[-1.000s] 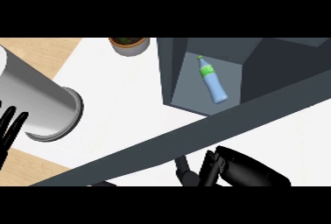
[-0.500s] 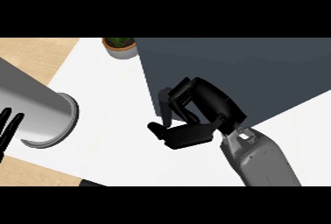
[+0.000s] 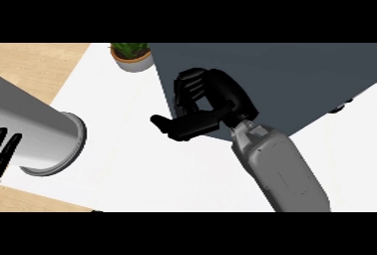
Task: Pick up the bottled water, place it into the cabinet and close the cabinet
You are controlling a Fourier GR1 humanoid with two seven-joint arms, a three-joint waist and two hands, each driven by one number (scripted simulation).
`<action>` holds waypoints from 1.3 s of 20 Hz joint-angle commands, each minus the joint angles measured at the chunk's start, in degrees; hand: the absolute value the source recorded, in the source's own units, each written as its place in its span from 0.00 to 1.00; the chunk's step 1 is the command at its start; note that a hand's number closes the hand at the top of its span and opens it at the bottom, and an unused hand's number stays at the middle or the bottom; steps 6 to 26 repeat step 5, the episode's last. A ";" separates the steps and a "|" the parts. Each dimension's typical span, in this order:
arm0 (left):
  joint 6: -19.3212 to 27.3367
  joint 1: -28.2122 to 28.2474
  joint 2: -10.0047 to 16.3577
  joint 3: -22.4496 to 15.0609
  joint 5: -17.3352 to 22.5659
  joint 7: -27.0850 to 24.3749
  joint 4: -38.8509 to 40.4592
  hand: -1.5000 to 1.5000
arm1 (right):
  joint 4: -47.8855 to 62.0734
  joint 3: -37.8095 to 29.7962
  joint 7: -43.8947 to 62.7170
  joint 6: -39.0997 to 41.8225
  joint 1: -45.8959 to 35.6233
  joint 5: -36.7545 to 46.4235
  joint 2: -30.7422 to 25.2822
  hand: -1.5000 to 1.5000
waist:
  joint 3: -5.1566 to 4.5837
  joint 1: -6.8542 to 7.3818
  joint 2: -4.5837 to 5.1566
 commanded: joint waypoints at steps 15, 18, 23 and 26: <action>-1.92 0.92 0.88 0.96 0.86 0.36 0.49 0.00 | 11.13 -6.81 -4.34 -9.62 -11.07 -1.50 -0.03 0.00 | -0.31 -0.44 1.20; -1.92 0.92 0.88 0.96 0.86 0.36 0.49 0.00 | 11.13 -6.81 -4.34 -9.62 -11.07 -1.50 -0.03 0.00 | -0.31 -0.44 1.20; -1.92 0.92 0.88 0.96 0.86 0.36 0.49 0.00 | 11.13 -6.81 -4.34 -9.62 -11.07 -1.50 -0.03 0.00 | -0.31 -0.44 1.20; -1.92 0.92 0.88 0.96 0.86 0.36 0.49 0.00 | 11.13 -6.81 -4.34 -9.62 -11.07 -1.50 -0.03 0.00 | -0.31 -0.44 1.20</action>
